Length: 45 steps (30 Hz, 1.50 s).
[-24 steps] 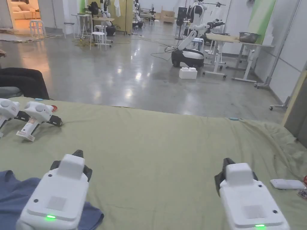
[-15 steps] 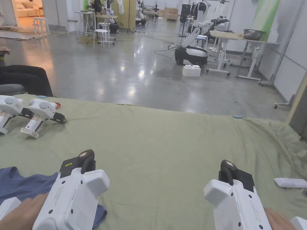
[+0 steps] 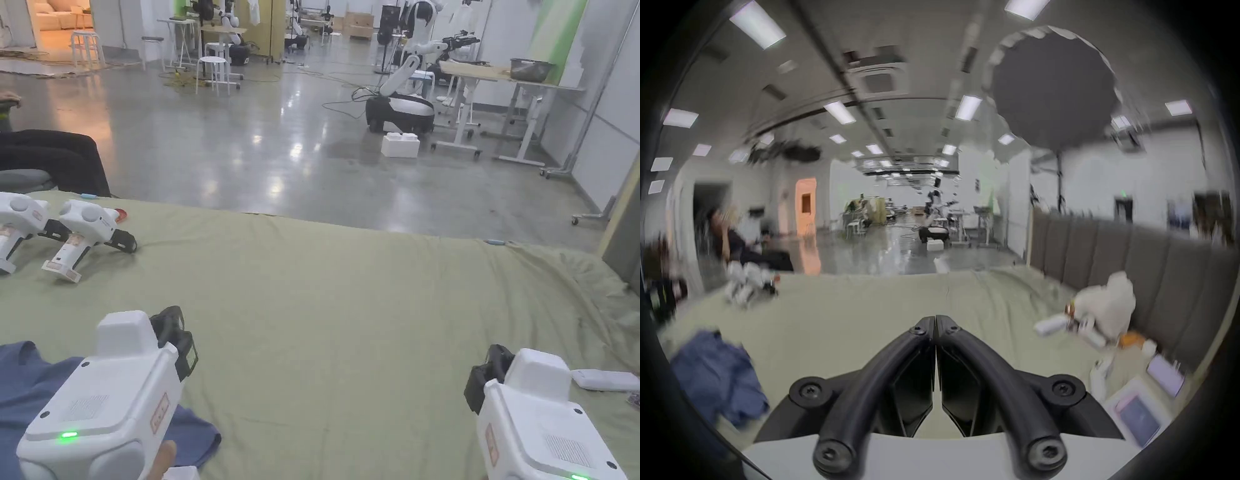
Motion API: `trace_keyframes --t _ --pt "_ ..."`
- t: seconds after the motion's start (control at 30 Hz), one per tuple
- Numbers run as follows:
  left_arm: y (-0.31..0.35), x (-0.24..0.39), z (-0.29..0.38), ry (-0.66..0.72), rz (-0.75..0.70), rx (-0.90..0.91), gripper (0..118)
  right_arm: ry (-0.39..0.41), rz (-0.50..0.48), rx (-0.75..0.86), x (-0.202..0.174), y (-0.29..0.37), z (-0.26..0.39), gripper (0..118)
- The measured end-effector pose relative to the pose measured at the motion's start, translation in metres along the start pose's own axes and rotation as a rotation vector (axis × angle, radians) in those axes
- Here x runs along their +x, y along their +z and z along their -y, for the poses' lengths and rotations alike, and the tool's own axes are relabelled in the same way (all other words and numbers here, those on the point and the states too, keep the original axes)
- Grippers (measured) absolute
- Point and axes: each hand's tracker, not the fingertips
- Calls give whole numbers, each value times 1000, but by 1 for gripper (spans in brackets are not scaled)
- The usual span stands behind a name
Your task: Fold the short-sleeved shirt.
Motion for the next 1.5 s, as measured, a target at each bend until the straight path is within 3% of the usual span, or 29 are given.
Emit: trace_keyframes --t 0.1,0.27,0.43,0.5,0.67,0.83,0.97,1.1,1.17,1.33,1.37,1.5 --pt "2 2 -3 -8 11 4 0 30 15 17 -4 2 2 0" --pt "11 11 -4 -252 44 -6 0 92 -12 16 -11 4 1 0" --pt "-1 -20 -6 -325 23 -161 0 128 -50 -2 -18 2 6 0" --pt "-4 -44 -3 -323 -17 -256 0 109 -101 -23 -20 3 11 0" --pt "-15 -140 13 -159 -105 -496 0 166 -135 -67 -39 -1 28 0" --pt "-15 -199 33 -243 -224 -688 3 206 -185 -100 -57 -3 39 0" --pt "-19 -234 45 -217 -311 -822 26 236 -205 -119 -67 -4 47 0" --pt "-19 -250 54 -173 -285 -845 92 266 -210 -141 -71 -6 53 0" --pt "-24 -255 63 -150 -270 -871 100 276 -208 -151 -72 -8 56 0" --pt "-32 -263 77 -107 -337 -875 99 291 -194 -181 -75 -11 62 0" --pt "-31 -254 77 -125 -352 -872 94 293 -192 -184 -75 -11 64 0" --pt "-19 -239 77 -193 -288 -806 46 290 -187 -200 -77 -14 69 0"
